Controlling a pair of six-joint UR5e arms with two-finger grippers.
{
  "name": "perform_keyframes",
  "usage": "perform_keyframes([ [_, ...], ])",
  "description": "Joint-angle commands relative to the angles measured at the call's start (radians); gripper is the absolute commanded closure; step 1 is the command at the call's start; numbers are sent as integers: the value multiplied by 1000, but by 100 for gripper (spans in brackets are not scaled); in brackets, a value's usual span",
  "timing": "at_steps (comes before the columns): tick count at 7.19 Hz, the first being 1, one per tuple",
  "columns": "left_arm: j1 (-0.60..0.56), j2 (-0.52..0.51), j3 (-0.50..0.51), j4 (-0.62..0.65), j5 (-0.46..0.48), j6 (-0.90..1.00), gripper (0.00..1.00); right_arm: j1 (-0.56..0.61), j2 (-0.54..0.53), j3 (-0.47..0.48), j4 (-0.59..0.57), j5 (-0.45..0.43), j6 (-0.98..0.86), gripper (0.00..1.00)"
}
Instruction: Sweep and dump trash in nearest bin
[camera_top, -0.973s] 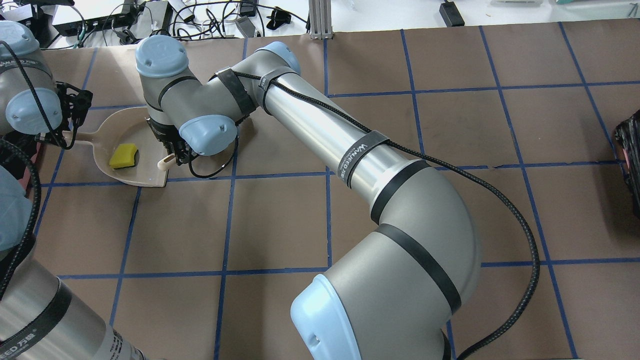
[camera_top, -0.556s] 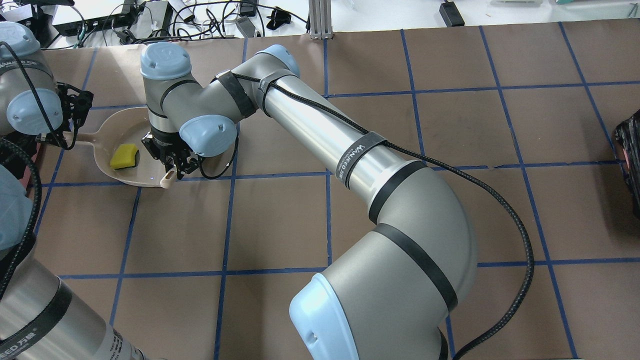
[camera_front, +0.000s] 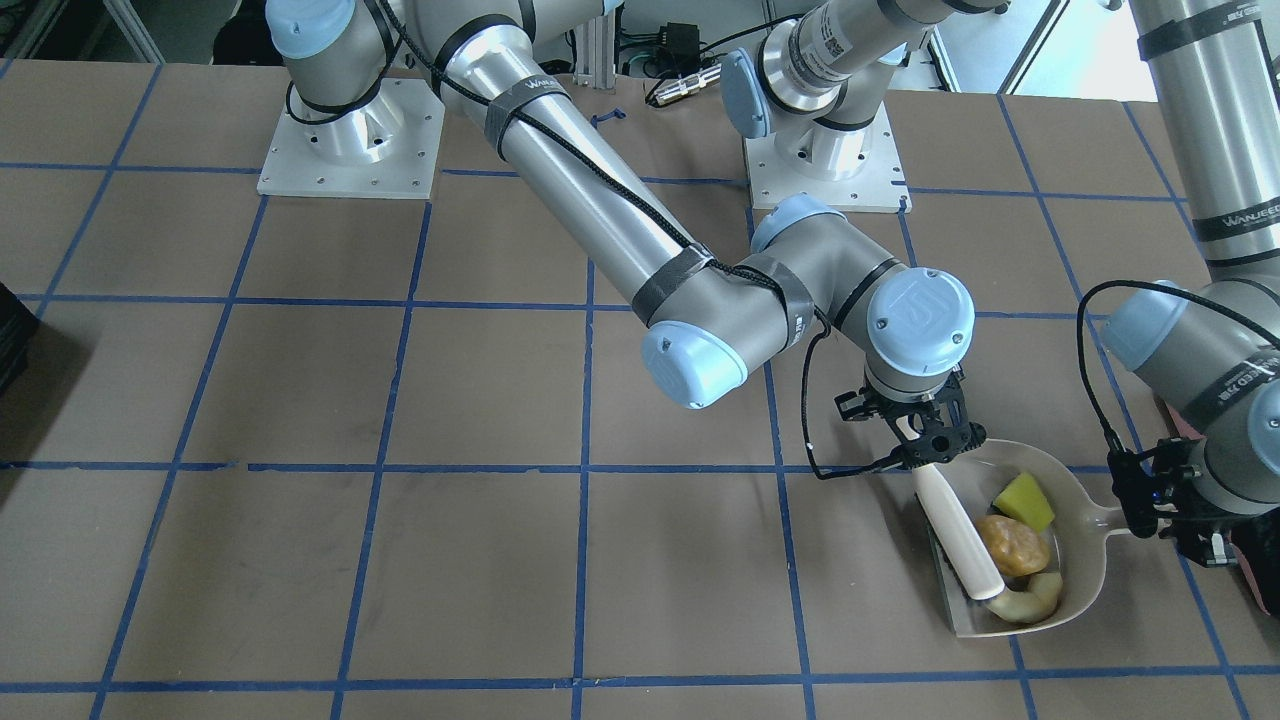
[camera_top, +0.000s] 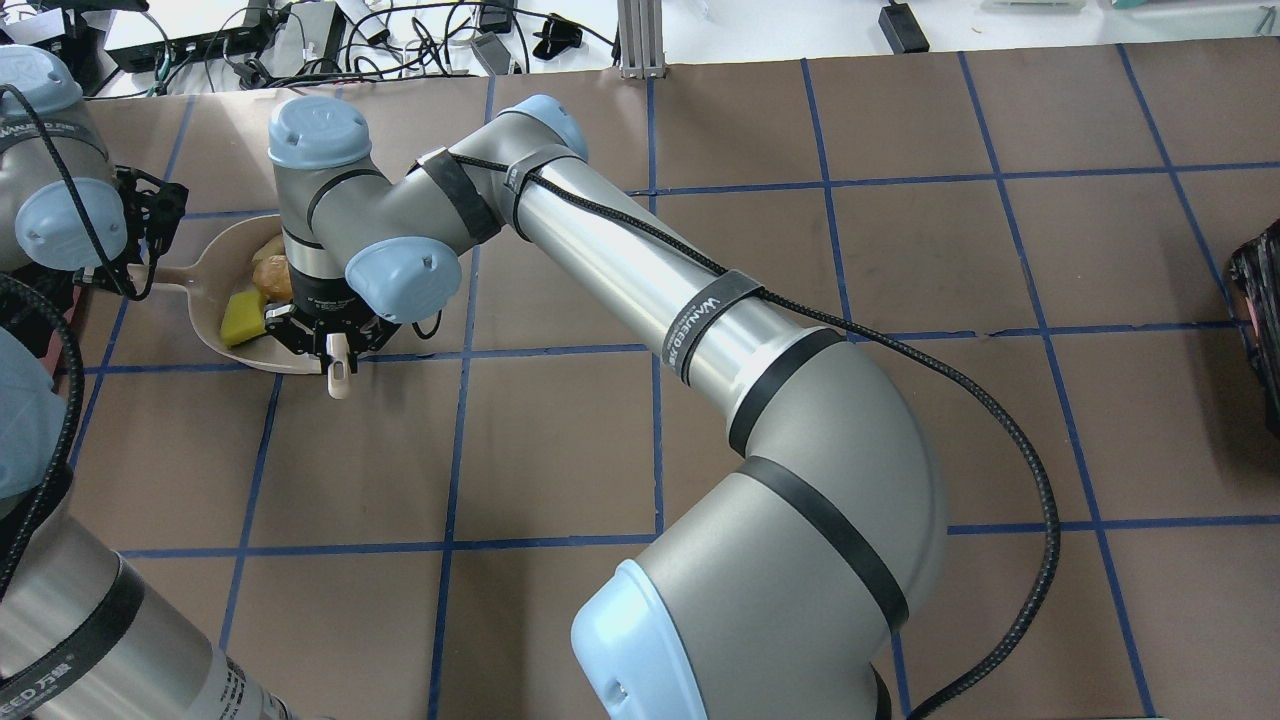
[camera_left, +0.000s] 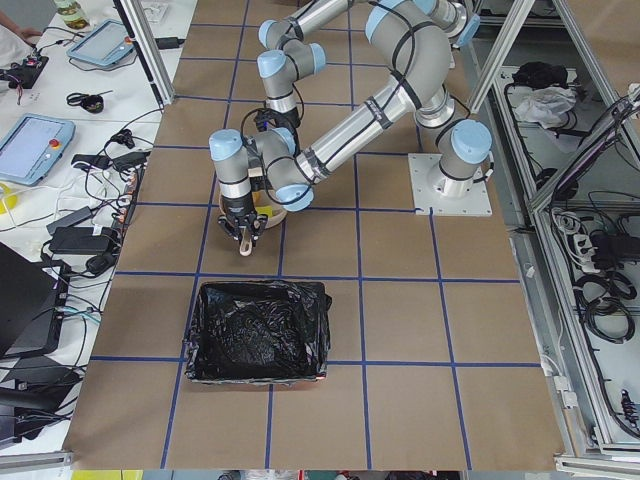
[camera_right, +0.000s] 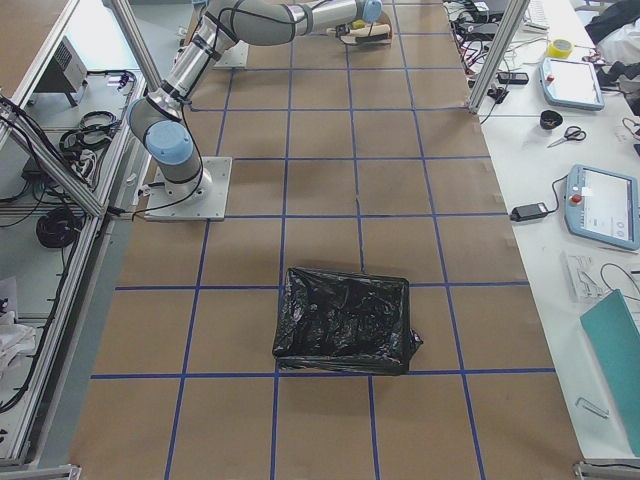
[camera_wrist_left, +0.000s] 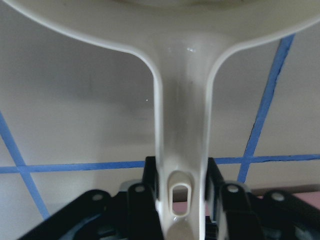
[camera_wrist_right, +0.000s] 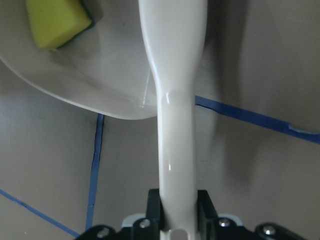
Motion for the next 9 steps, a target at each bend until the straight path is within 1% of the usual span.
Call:
perform_keyframes([
  [1,0,0,0,0,0,0,100,33,2,-7,-35,-9,-44,100],
  [2,0,-2,0,0,0,2,100,29,-13,19,-18,-21,-35,100],
  [3,0,-2,0,0,-2,0,100,7,-35,34,16,-55,76,100],
  [4,0,-2,0,0,-2,0,100,-34,-80,43,68,-73,196,100],
  [5,0,-2,0,0,-3,2,100,-74,-140,77,168,-75,218,100],
  [6,0,-2,2,0,-5,3,100,-91,-191,153,180,-78,217,100],
  [7,0,1,3,-2,-20,5,100,-99,-281,280,198,-134,197,100],
  [8,0,27,2,-15,-99,5,100,-114,-390,457,179,-148,194,100],
  [9,9,41,6,-46,-159,0,100,-135,-511,623,142,-167,182,100],
])
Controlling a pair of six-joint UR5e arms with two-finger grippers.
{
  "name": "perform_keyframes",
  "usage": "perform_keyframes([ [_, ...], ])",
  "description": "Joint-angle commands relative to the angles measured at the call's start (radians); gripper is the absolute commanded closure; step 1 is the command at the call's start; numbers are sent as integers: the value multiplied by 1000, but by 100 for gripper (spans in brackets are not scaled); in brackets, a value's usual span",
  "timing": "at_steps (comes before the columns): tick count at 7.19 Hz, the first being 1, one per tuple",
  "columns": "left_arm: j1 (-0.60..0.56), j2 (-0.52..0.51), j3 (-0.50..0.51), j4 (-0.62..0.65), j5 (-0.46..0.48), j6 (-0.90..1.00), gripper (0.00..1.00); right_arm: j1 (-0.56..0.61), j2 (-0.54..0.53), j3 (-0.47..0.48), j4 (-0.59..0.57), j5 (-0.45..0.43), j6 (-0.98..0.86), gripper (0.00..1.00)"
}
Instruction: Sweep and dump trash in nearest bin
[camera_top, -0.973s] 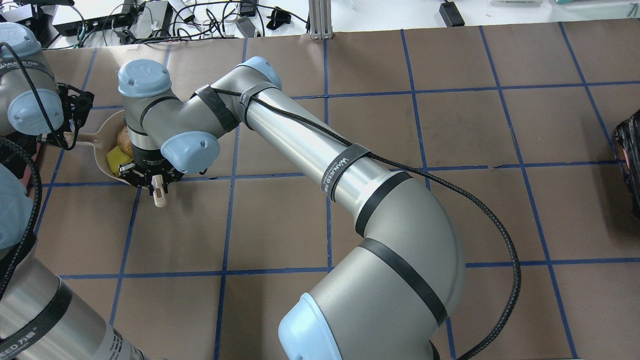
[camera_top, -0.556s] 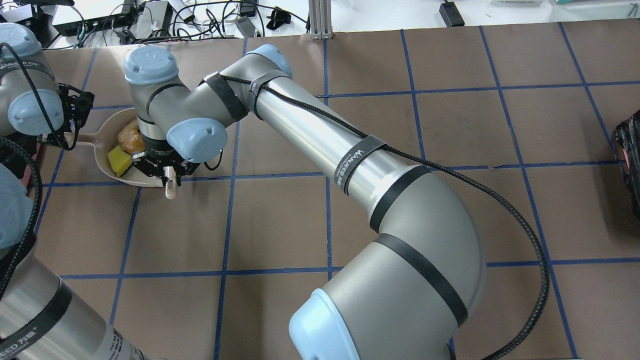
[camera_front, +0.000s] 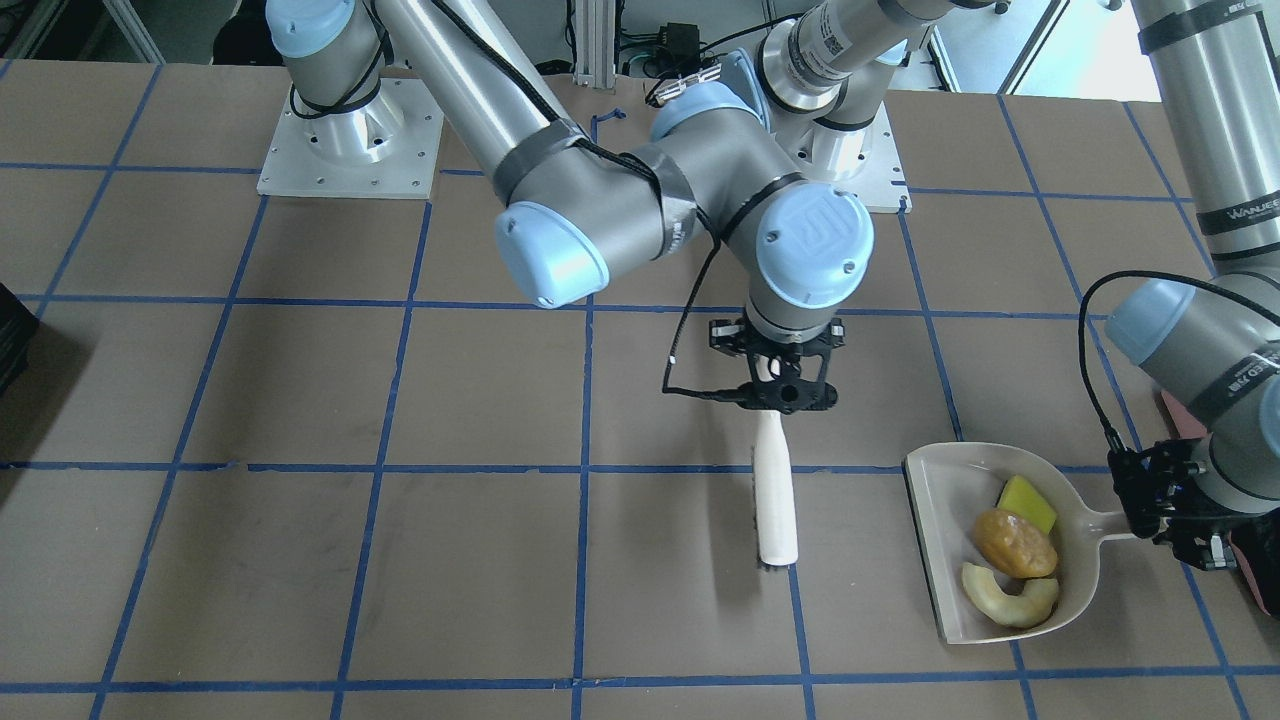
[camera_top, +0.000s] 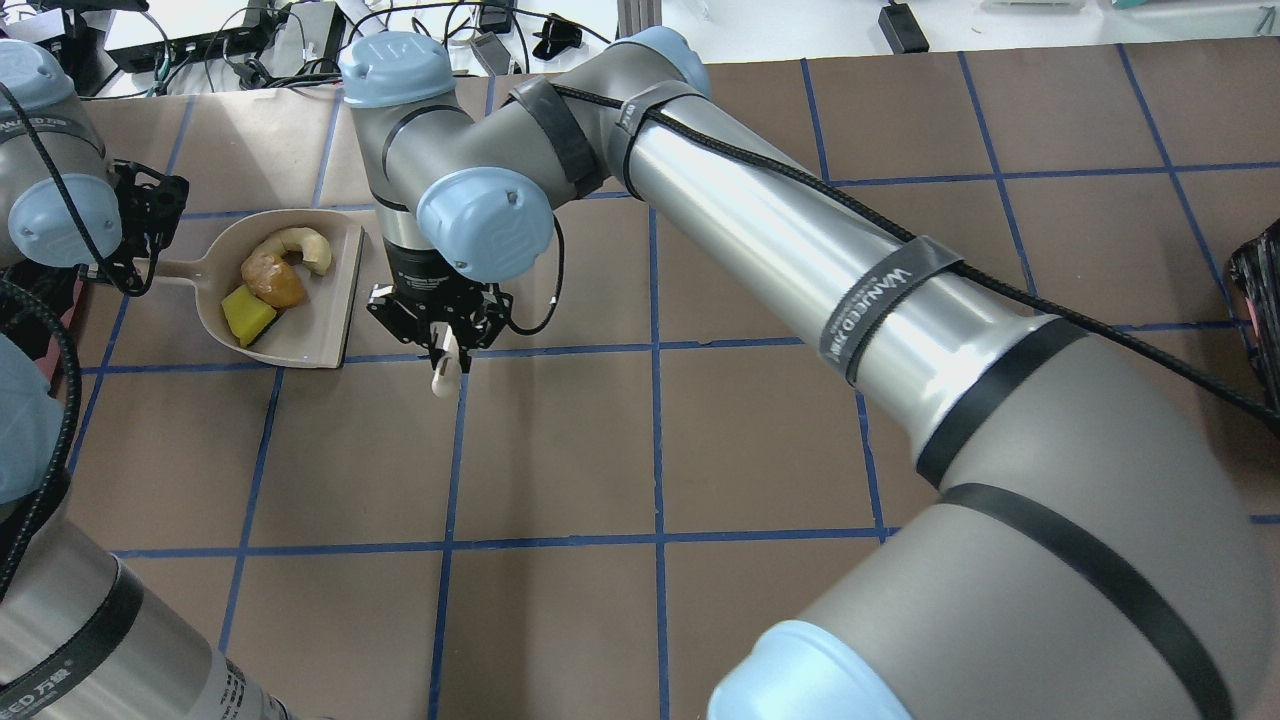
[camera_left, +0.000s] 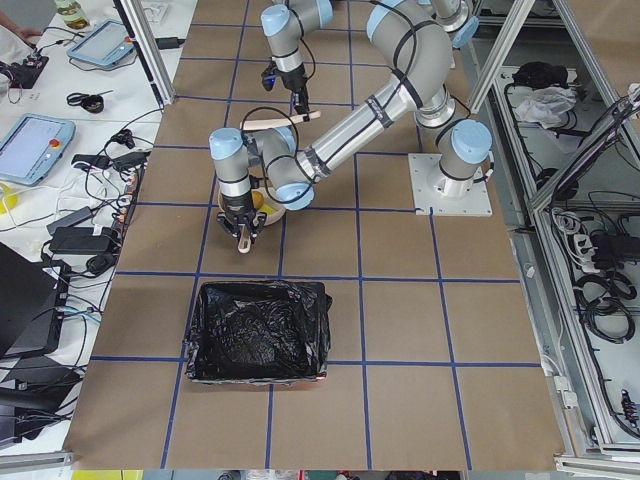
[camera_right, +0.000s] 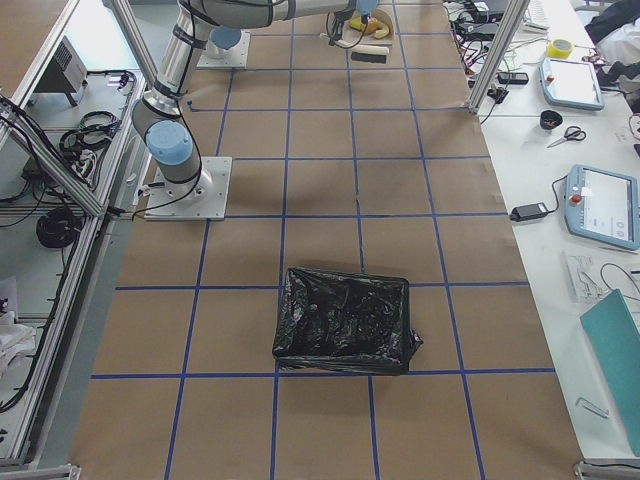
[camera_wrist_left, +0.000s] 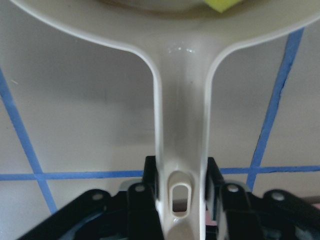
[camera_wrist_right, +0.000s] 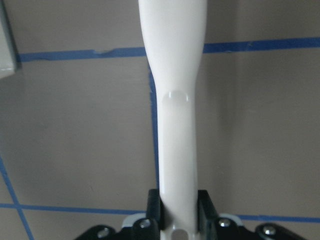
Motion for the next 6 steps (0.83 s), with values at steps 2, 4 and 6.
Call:
perform_keyframes([
  [2,80,58,6,-88,-196,-29,100,-45,-347,547,-178,-90,-2,100],
  [4,165,102,14,-137,-229,-40,100,-81,-449,716,-224,-121,-14,100],
  [6,283,139,37,-165,-237,-49,100,-70,-454,743,-226,-118,-20,100],
])
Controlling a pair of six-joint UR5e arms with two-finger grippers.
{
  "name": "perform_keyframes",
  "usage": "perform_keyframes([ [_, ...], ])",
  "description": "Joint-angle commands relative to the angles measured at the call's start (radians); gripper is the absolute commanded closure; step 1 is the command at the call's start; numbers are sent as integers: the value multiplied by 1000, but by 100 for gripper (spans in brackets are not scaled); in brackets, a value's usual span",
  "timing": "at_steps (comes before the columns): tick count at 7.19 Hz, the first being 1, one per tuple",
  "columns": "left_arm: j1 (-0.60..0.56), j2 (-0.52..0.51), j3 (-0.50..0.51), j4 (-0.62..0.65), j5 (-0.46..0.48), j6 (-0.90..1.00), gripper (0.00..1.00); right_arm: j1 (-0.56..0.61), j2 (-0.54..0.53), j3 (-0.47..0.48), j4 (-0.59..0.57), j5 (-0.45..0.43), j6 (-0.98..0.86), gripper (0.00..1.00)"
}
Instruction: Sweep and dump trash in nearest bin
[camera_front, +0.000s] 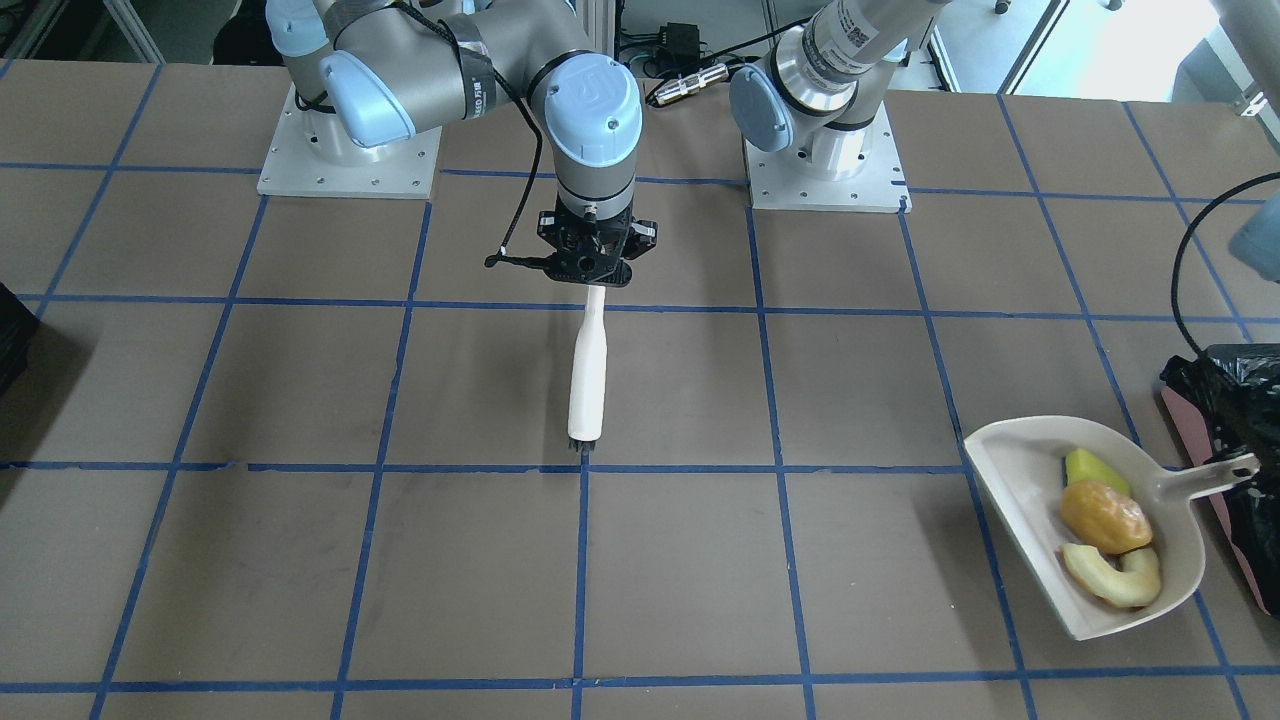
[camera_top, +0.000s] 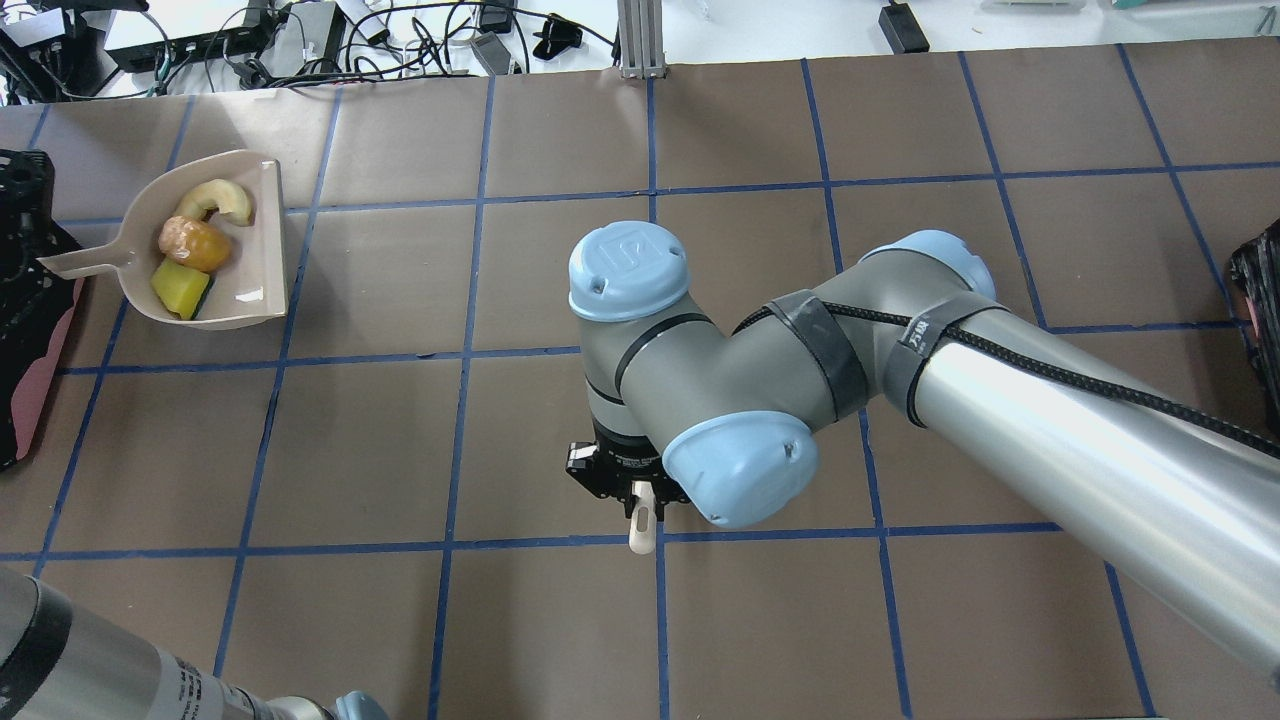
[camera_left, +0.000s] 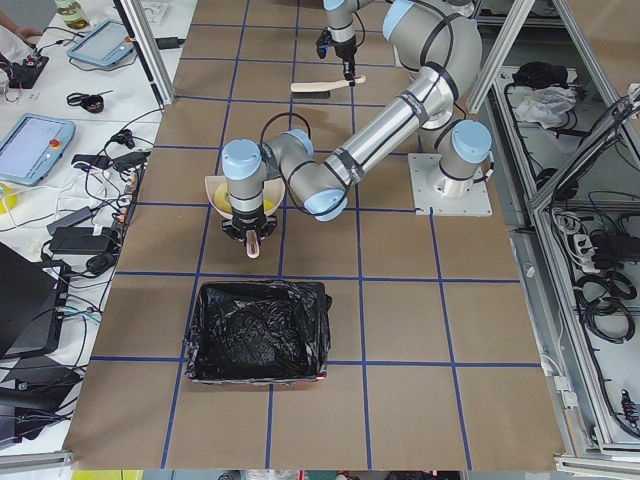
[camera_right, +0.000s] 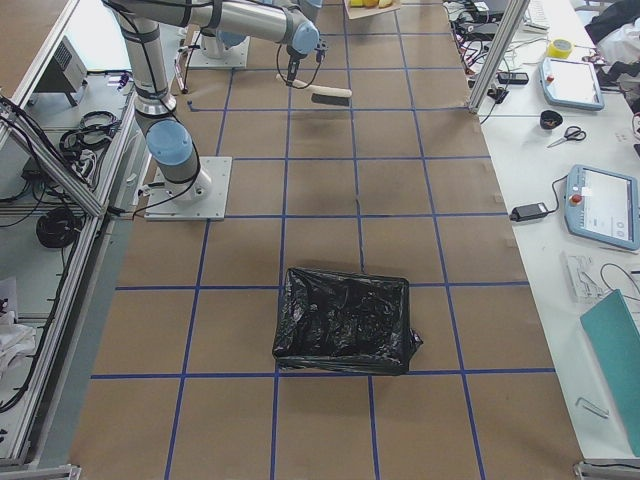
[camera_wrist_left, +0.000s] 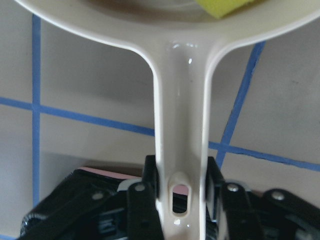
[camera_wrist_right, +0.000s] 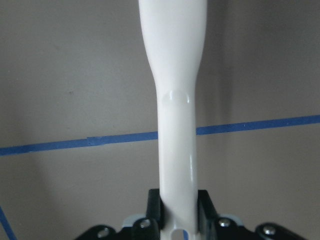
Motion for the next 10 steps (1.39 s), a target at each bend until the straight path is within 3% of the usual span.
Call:
perform_keyframes([
  [1,121,34,47,-42,-6,-2,100,6,-10,30,-5,-5,-5,100],
  [6,343,-9,266,-108,19,83,100,31,-19,119,-131,-8,-31,100],
  [10,408,-121,402,-85,40,132,100,28,-37,174,-230,-12,-42,100],
])
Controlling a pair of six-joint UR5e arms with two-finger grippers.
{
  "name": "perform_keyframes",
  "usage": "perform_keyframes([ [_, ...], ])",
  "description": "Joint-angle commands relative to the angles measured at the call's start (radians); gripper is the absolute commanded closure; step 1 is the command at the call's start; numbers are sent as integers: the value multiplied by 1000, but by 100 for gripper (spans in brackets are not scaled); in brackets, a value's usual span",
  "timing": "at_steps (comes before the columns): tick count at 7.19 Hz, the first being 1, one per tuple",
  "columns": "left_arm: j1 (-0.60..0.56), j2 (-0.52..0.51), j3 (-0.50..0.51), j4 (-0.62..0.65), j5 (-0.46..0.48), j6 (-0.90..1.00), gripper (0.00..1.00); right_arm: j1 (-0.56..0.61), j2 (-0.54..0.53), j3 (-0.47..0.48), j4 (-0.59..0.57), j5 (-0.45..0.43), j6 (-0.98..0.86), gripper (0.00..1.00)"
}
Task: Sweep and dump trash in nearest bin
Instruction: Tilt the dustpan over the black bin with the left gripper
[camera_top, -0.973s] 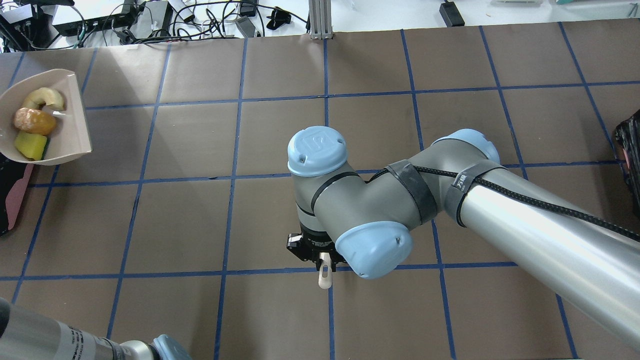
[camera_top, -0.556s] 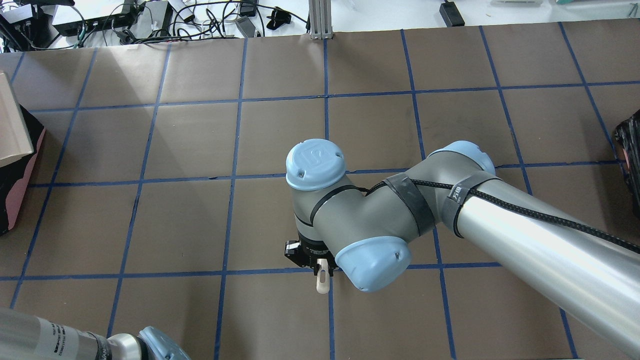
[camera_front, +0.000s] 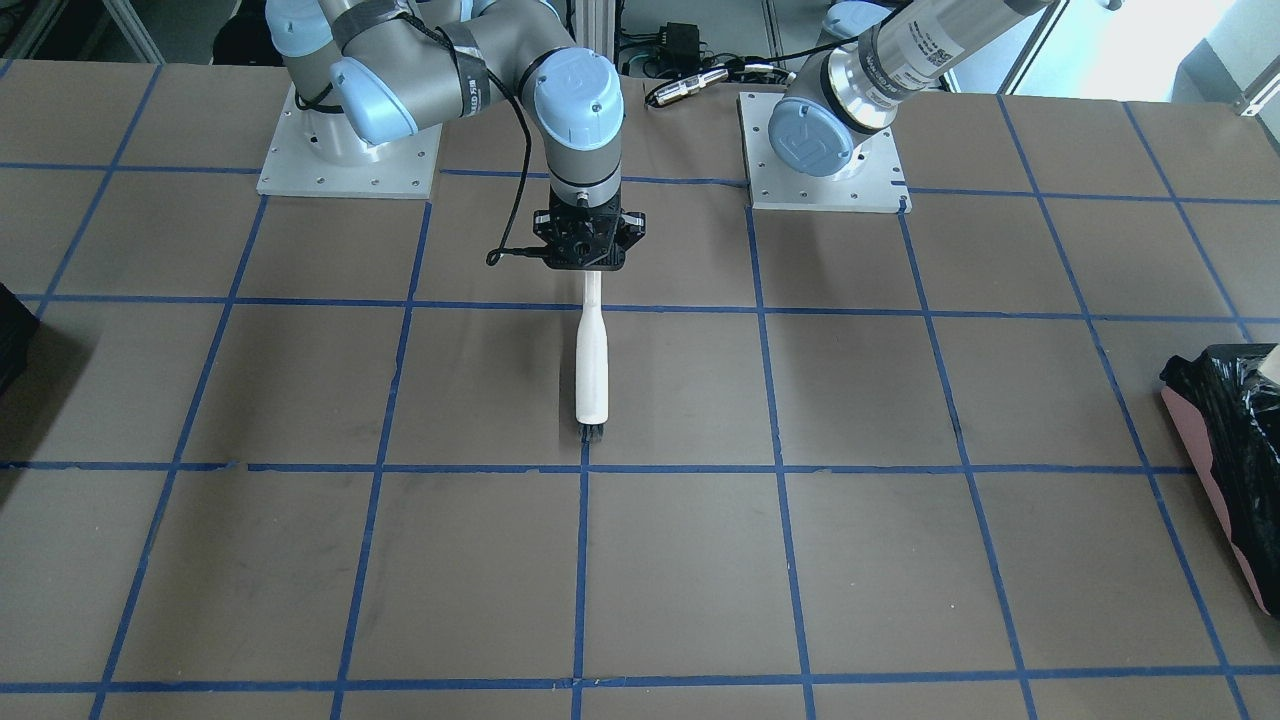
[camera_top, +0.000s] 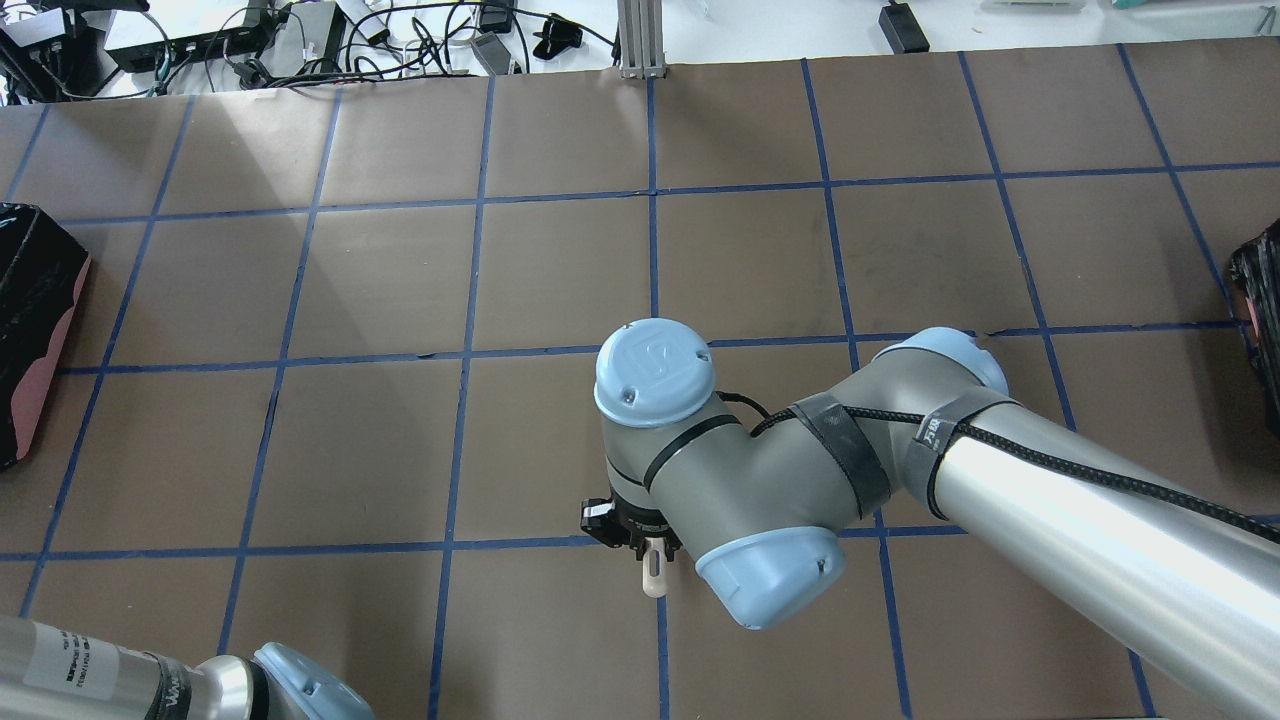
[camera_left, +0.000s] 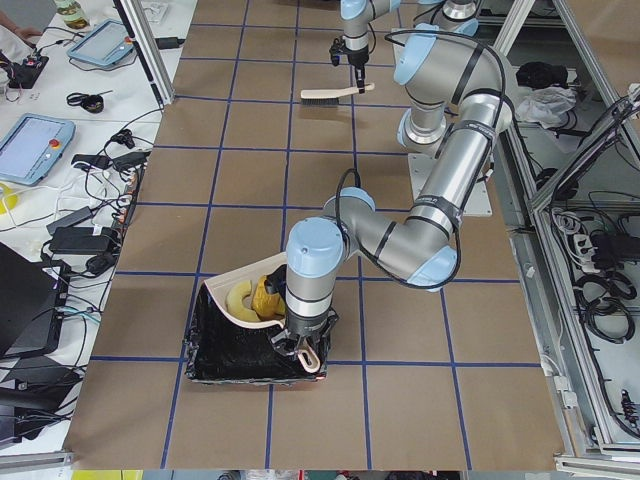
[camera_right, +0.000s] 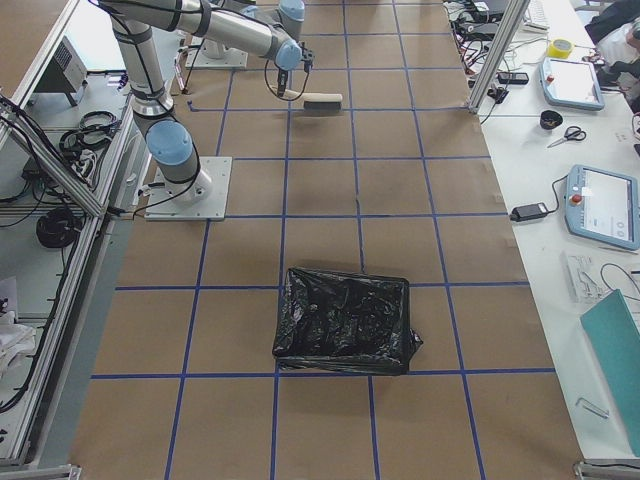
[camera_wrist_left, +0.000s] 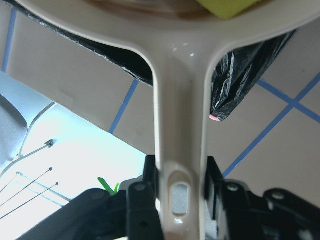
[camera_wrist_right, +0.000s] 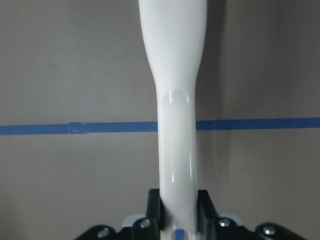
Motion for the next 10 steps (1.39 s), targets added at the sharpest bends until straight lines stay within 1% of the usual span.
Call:
perform_keyframes([
  [1,14,-75,74,17,10,37,100,-4,3,5,-18,-3,-6,90],
  [2,14,-101,72,117,13,65,100,-4,3,4,-18,-3,-4,75],
  [3,14,-126,67,208,19,82,100,-4,6,4,-18,-3,-4,50],
  [4,12,-132,64,216,59,84,100,-6,7,4,-20,-3,-3,37],
  [5,3,-129,38,260,70,90,100,-6,7,4,-16,-3,-4,35],
  [6,-11,-111,-20,367,75,160,100,-7,9,4,-16,-3,-6,35],
  [7,-41,-101,-65,476,111,236,100,-7,9,1,-20,-3,-4,33],
  [8,-61,-97,-89,532,122,310,100,-7,9,-1,-21,-3,-4,32],
  [10,-62,-95,-97,544,125,343,100,-12,1,-7,-23,-6,-18,31],
])
